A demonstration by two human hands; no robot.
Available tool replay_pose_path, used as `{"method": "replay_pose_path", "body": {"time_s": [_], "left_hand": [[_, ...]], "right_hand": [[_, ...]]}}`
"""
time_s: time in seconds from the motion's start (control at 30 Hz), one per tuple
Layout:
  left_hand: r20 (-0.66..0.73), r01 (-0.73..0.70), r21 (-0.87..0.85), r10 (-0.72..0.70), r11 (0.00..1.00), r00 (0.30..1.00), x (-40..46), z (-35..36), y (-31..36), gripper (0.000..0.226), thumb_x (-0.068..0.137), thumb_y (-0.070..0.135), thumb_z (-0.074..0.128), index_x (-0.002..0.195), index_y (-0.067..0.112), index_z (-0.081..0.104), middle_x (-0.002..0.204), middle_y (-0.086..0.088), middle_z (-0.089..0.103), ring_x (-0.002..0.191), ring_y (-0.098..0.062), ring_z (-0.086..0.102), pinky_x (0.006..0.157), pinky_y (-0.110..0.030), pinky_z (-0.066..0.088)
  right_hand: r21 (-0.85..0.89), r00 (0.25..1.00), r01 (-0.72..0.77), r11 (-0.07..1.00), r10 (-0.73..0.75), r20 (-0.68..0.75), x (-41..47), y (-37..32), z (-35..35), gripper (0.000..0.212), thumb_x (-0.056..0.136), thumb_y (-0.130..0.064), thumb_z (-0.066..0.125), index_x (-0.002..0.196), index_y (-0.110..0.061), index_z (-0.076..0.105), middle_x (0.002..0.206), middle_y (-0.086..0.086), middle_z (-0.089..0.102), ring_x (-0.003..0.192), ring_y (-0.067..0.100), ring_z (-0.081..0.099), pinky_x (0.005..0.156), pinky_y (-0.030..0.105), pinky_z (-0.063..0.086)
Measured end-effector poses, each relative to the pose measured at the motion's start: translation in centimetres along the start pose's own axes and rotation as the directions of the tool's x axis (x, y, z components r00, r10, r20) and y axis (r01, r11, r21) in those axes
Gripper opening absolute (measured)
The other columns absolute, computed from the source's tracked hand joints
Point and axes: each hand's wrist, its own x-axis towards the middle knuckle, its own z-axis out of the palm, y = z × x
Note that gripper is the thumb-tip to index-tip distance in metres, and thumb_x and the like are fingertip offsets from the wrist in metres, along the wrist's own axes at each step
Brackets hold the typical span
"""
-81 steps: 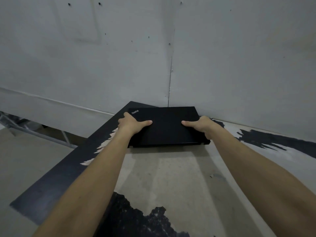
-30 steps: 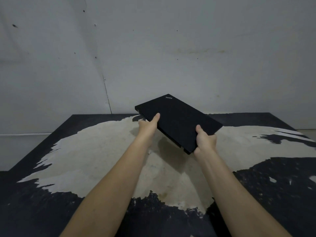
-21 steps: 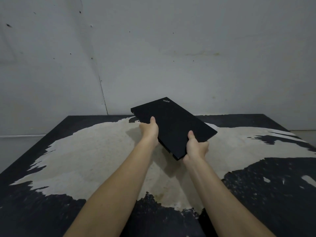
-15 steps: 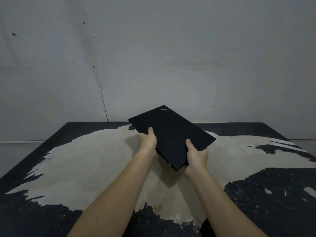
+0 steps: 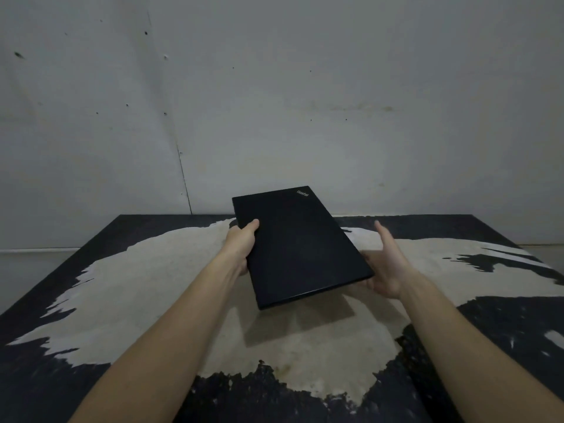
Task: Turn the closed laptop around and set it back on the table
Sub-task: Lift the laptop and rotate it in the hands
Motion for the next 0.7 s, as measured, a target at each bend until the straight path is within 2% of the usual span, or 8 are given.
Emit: {"method": "replay_pose_path", "body": {"time_s": [0.1,0.17,0.23,0.3,0.43,0.57,0.6,0.7], "left_hand": [[0.054,0.013,0.061,-0.016,0.998,0.998,-1.2,-0.1,-0.1,0.032,0.101,0.033,0.062,0.122,0.01,0.064,0.1,-0.011,0.077,0.079,-0.027,0.076,0.048,-0.036,0.06],[0.095,0.026,0.084,-0.034,0.996,0.995,-1.8,0.0,-0.3,0.022,0.103,0.03,0.06,0.11,0.011,0.068,0.089,-0.009,0.076,0.07,-0.024,0.074,0.045,-0.033,0.059],[0.117,0.01,0.102,-0.022,0.995,0.993,-1.9,0.1,-0.5,0.023,0.103,0.028,0.06,0.113,0.009,0.068,0.087,-0.01,0.076,0.066,-0.023,0.074,0.047,-0.034,0.059],[0.122,-0.008,0.113,-0.006,0.994,0.993,-1.8,0.1,-0.8,0.029,0.102,0.027,0.061,0.122,0.007,0.067,0.089,-0.011,0.078,0.065,-0.024,0.076,0.049,-0.036,0.06],[0.143,0.001,0.116,-0.017,0.993,0.99,-1.7,0.3,-1.3,0.036,0.1,0.029,0.063,0.13,0.008,0.064,0.096,-0.012,0.079,0.065,-0.024,0.077,0.051,-0.037,0.06],[0.164,0.023,0.121,-0.043,0.992,0.986,-2.1,0.6,-1.2,0.033,0.101,0.028,0.062,0.125,0.006,0.068,0.082,-0.01,0.078,0.062,-0.024,0.075,0.05,-0.035,0.059],[0.165,0.027,0.121,-0.047,0.992,0.985,-2.1,0.6,-1.1,0.032,0.101,0.027,0.062,0.124,0.006,0.068,0.08,-0.01,0.078,0.06,-0.023,0.075,0.048,-0.034,0.059],[0.195,0.052,0.125,-0.076,0.991,0.978,-2.1,0.4,-0.6,0.027,0.101,0.027,0.063,0.119,0.008,0.07,0.077,-0.009,0.079,0.058,-0.022,0.075,0.047,-0.034,0.059]], "right_hand": [[-0.176,1.0,0.01,0.984,-0.005,0.024,0.7,-2.4,0.8,0.099,0.085,-0.084,0.045,0.135,-0.001,0.065,0.103,0.014,0.073,0.09,0.033,0.067,0.078,0.042,0.053],[-0.244,0.999,0.022,0.969,-0.013,0.038,1.2,-3.7,1.7,0.089,0.088,-0.079,0.048,0.136,-0.006,0.066,0.105,0.013,0.074,0.094,0.031,0.068,0.085,0.042,0.053],[-0.301,0.999,0.029,0.953,-0.017,0.042,1.6,-4.5,2.5,0.082,0.089,-0.073,0.055,0.138,-0.008,0.065,0.109,0.012,0.072,0.104,0.032,0.066,0.093,0.043,0.051],[-0.327,0.998,0.02,0.945,-0.002,0.055,1.7,-4.8,3.3,0.077,0.088,-0.067,0.064,0.139,-0.01,0.065,0.11,0.009,0.071,0.106,0.03,0.066,0.093,0.042,0.052],[-0.362,0.996,0.003,0.932,0.028,0.08,2.2,-4.3,4.3,0.05,0.091,-0.057,0.069,0.118,-0.016,0.076,0.108,0.006,0.079,0.093,0.024,0.076,0.09,0.039,0.058],[-0.383,0.994,-0.054,0.922,0.086,0.067,2.6,-3.6,4.6,0.04,0.091,-0.049,0.074,0.105,-0.011,0.078,0.096,0.009,0.082,0.085,0.025,0.077,0.094,0.042,0.058],[-0.381,0.995,-0.052,0.923,0.082,0.063,2.7,-3.5,4.6,0.037,0.092,-0.046,0.074,0.101,-0.01,0.077,0.091,0.009,0.082,0.079,0.024,0.078,0.09,0.041,0.059],[-0.317,0.998,-0.027,0.948,0.044,0.048,2.8,-3.2,4.6,0.027,0.096,-0.036,0.072,0.096,-0.01,0.075,0.078,0.008,0.081,0.061,0.021,0.078,0.064,0.035,0.065]]}}
